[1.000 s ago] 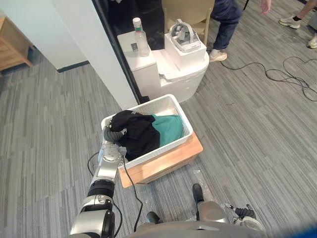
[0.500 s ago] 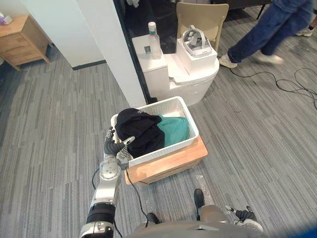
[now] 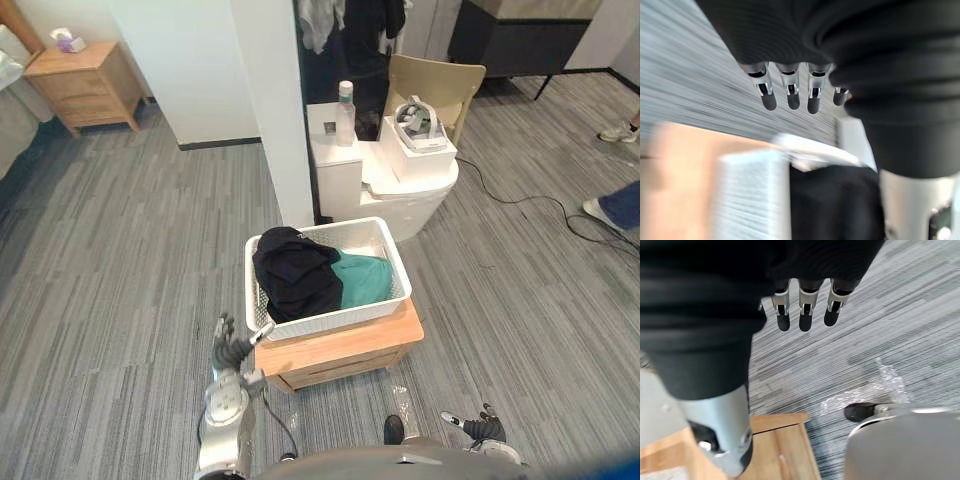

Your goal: Tidy the bed and pick cloth on bed and put in laundry

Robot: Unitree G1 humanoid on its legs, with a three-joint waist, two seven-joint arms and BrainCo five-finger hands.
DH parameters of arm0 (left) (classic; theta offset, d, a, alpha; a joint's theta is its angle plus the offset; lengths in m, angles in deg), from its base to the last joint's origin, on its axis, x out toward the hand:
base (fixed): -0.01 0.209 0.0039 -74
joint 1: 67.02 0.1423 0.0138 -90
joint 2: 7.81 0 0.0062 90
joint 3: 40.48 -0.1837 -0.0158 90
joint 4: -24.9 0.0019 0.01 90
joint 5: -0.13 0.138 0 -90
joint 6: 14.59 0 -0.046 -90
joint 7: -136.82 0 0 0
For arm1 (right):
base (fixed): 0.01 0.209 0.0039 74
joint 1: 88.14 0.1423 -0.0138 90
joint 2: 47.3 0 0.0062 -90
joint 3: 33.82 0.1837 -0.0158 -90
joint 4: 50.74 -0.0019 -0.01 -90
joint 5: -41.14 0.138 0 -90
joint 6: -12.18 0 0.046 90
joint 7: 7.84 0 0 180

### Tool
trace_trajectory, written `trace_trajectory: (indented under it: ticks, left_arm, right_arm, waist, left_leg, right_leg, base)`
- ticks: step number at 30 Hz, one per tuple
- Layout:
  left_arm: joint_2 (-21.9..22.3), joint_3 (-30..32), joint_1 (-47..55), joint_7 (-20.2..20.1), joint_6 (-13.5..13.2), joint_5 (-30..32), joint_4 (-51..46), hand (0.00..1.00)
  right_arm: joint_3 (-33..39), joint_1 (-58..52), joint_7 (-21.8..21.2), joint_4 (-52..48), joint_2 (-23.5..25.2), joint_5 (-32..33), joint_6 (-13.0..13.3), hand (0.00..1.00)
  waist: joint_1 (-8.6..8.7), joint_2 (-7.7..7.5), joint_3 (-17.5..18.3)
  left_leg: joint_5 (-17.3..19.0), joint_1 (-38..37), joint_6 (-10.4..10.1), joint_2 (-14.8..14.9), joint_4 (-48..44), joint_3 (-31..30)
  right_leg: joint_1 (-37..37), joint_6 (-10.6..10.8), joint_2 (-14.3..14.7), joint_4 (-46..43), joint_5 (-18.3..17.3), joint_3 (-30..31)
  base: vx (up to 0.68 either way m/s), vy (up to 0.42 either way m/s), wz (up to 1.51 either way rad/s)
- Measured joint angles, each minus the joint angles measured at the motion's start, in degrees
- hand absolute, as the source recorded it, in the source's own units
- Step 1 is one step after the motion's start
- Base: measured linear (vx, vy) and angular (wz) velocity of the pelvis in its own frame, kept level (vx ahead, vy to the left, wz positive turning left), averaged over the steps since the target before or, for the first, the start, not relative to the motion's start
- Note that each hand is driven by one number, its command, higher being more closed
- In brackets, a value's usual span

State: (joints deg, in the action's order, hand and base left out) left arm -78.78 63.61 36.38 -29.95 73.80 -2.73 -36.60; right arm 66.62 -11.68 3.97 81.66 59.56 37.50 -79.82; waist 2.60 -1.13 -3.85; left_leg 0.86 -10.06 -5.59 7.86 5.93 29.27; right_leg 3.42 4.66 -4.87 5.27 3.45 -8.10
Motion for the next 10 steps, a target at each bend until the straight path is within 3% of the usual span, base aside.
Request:
trace_trajectory:
  ticks: [4, 10]
  left_arm:
    - [0.52, 5.2, 0.85, 0.52, 1.0, -1.07, 15.06, 0.0]
    - [0.47, 11.51, -1.37, -2.09, 1.3, -2.8, 22.57, 0.0]
  right_arm:
    - [-0.76, 0.02, 0.3, -0.38, 2.58, 0.15, 0.39, 0.0]
    - [-2.07, 0.8, 0.06, 2.28, 2.64, 0.05, 1.62, 0.0]
  waist:
    - [-0.61, -0.46, 0.44]
    - [-2.13, -0.11, 1.15]
  left_leg:
    - [0.06, -0.9, -0.04, 0.04, 0.02, -0.73]
    - [0.17, -0.88, 0.03, -0.07, 0.04, -1.58]
  right_leg:
    - [0.6, -0.01, -0.16, -1.59, -1.53, -0.83]
    - [1.1, 0.05, -0.35, -1.66, -2.1, -1.75]
  base:
    - [-0.02, -0.024, 0.1]
    - [-0.01, -0.01, 0.09]
